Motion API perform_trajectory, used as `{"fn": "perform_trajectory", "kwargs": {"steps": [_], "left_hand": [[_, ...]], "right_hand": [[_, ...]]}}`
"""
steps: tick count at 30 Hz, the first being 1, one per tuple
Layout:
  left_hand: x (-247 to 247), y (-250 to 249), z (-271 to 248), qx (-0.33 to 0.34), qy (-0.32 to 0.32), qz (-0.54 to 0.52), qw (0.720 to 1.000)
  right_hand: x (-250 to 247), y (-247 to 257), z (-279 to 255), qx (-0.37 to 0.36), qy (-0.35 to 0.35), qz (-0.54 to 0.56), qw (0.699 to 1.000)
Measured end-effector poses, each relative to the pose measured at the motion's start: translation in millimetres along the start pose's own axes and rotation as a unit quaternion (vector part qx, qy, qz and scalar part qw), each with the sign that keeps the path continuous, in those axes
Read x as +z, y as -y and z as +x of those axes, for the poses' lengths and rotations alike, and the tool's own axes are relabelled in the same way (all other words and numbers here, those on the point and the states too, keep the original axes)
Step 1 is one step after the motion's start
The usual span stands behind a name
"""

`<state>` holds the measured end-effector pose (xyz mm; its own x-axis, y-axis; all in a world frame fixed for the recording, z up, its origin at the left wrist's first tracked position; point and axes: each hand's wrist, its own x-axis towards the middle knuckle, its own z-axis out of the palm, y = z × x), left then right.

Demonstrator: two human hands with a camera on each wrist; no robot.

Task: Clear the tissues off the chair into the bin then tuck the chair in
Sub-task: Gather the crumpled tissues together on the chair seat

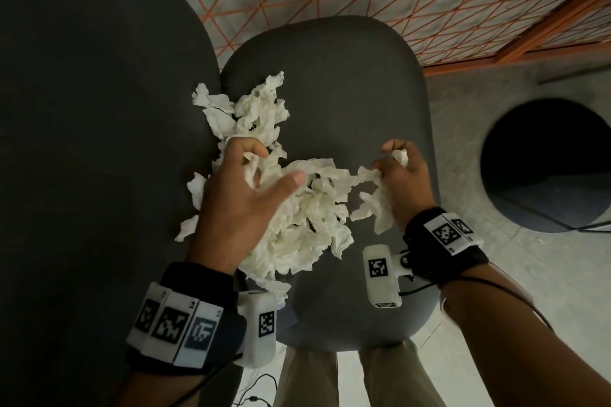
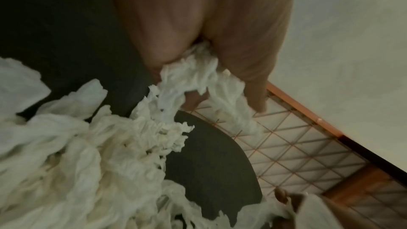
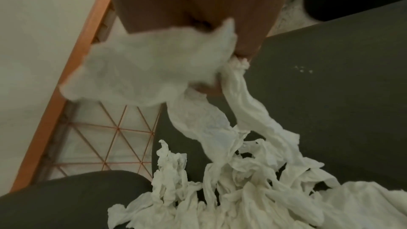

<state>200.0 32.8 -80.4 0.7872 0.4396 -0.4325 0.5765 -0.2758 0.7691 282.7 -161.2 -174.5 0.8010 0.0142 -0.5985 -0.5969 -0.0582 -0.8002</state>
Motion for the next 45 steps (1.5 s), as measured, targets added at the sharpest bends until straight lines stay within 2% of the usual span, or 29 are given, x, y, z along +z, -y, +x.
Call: {"fn": "perform_trajectory", "kwargs": {"steps": [3, 9, 16, 20, 22, 25, 29, 31, 33, 35, 38, 42, 45], "left_hand": [[19, 6, -6, 0.015, 0.064, 0.099, 0.993], [73, 24, -8, 0.035, 0.103, 0.200, 0.974], [132, 42, 38, 0.050, 0.072, 0.344, 0.935], [139, 49, 58, 0.047, 0.097, 0.442, 0.890], [136, 50, 62, 0.070, 0.096, 0.455, 0.882], [126, 45, 58, 0.096, 0.061, 0.401, 0.909], [100, 25, 44, 0.075, -0.020, 0.282, 0.956], [82, 20, 36, 0.092, -0.063, 0.241, 0.964], [62, 15, 26, 0.090, -0.077, 0.203, 0.972], [50, 15, 18, 0.062, -0.064, 0.148, 0.985], [37, 17, 1, 0.031, -0.009, 0.044, 0.999], [37, 16, -26, 0.043, 0.054, 0.066, 0.995], [45, 20, -43, 0.023, 0.134, 0.074, 0.988]], "right_hand": [[-10, -2, 2, 0.046, 0.006, 0.034, 0.998], [-31, -4, 3, 0.095, 0.067, 0.073, 0.991], [-66, -22, 4, 0.088, 0.062, -0.008, 0.994], [-78, -42, 1, 0.081, 0.035, -0.014, 0.996], [-81, -51, 0, 0.079, 0.015, -0.007, 0.997], [-82, -57, -5, 0.089, -0.014, 0.028, 0.996], [-81, -56, -12, 0.120, -0.041, 0.154, 0.980], [-80, -55, -16, 0.121, -0.030, 0.166, 0.978], [-79, -56, -21, 0.115, -0.024, 0.149, 0.982], [-79, -59, -26, 0.117, -0.025, 0.130, 0.984], [-75, -57, -40, 0.120, -0.025, 0.145, 0.982], [-71, -55, -68, 0.106, -0.029, 0.233, 0.966], [-74, -59, -88, 0.095, -0.053, 0.293, 0.950]]}}
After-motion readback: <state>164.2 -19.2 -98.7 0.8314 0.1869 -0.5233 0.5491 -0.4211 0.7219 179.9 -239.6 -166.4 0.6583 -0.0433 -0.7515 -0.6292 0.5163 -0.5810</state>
